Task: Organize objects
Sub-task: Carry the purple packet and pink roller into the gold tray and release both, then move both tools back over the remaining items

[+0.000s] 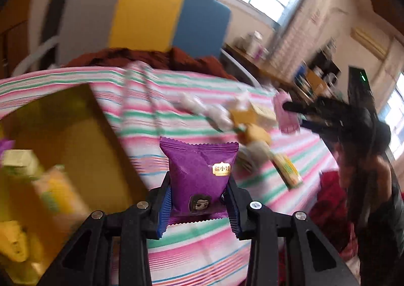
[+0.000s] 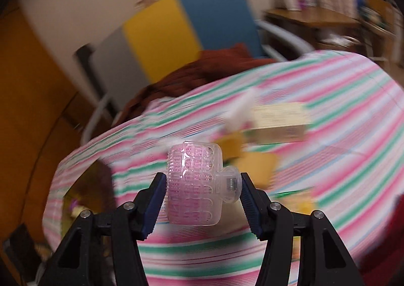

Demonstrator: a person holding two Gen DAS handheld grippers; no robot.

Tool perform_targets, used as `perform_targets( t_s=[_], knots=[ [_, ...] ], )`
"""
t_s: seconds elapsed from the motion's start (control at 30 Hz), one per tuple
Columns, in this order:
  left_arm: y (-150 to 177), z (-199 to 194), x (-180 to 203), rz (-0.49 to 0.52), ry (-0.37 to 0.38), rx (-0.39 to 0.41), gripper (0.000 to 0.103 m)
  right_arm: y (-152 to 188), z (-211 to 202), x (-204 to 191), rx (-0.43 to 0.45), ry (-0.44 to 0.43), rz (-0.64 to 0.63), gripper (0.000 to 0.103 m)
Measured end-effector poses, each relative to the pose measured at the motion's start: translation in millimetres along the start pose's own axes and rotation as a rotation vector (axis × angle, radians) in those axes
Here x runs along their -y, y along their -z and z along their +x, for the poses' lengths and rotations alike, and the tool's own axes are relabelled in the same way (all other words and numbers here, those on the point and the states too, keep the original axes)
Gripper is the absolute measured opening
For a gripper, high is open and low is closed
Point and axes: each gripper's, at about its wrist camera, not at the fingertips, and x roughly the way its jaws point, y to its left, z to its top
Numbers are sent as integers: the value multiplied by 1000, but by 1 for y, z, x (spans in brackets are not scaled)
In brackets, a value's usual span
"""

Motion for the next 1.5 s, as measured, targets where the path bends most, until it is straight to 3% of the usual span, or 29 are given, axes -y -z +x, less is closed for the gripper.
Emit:
perform_targets(
  t_s=[0.23, 0.4, 0.53, 0.6, 0.77, 0.97, 1.23, 1.5],
  knots=[
    [-5, -52, -71, -135, -191, 116, 38, 26, 34, -109, -105, -172, -163, 58],
    [-3, -70, -120, -239, -336, 150, 39, 44, 64, -163, -174, -214, -236, 59],
    [0, -71, -145, -299, -398, 136, 46, 56, 85, -193, -224, -219, -279, 61],
    [3, -71, -153, -322, -407, 131, 50, 61, 92, -199, -239, -224, -289, 74],
    [8, -79, -157, -333, -428, 143, 50, 74, 99, -207, -267, -221, -314, 83],
    [13, -89, -149, -309, -455, 158, 50, 85, 92, -203, -261, -204, -321, 85],
    [13, -99, -121, -219, -512, 203, 50, 95, 66, -210, -161, -120, -414, 89],
    [11, -96, -97, -148, -497, 207, 50, 103, 52, -210, -95, -66, -469, 93]
  ],
)
